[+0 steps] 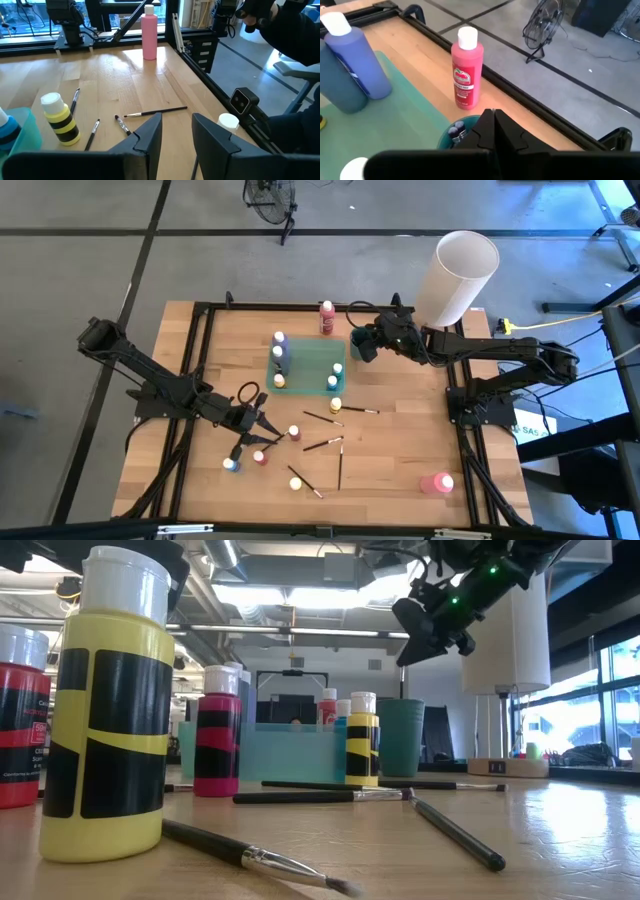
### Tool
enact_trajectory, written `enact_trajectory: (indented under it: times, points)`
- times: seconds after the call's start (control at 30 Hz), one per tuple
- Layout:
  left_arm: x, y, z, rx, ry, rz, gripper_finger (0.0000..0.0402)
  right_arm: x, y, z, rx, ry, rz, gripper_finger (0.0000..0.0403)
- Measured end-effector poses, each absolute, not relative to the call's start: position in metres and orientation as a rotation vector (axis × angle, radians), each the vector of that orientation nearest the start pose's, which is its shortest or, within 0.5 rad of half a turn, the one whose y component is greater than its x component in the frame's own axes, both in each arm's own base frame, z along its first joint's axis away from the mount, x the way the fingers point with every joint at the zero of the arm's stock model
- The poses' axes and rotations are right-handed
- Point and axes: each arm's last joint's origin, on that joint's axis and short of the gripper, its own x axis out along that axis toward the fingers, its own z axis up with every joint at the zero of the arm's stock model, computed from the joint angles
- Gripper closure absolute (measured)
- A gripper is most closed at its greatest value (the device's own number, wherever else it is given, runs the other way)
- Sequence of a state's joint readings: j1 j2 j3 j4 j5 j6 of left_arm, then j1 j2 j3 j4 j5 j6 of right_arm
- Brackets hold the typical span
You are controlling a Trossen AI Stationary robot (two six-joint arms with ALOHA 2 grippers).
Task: Pick & Place Paint Supplies
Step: Put the black paint brush into the dark green cup
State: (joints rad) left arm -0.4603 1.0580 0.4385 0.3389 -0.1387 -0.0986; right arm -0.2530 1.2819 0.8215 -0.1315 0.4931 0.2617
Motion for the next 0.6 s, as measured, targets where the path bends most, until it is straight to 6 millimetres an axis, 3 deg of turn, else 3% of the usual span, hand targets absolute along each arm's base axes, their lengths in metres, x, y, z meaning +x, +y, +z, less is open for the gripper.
enact_trajectory:
  times: [0.6]
  points:
    - [0.1965, -0.0930, 0.2133, -0.006, 0.285, -0.307, 0.0304, 0.2593, -0.0828, 0.2440, 0.237, 0.509, -0.773, 0.0399]
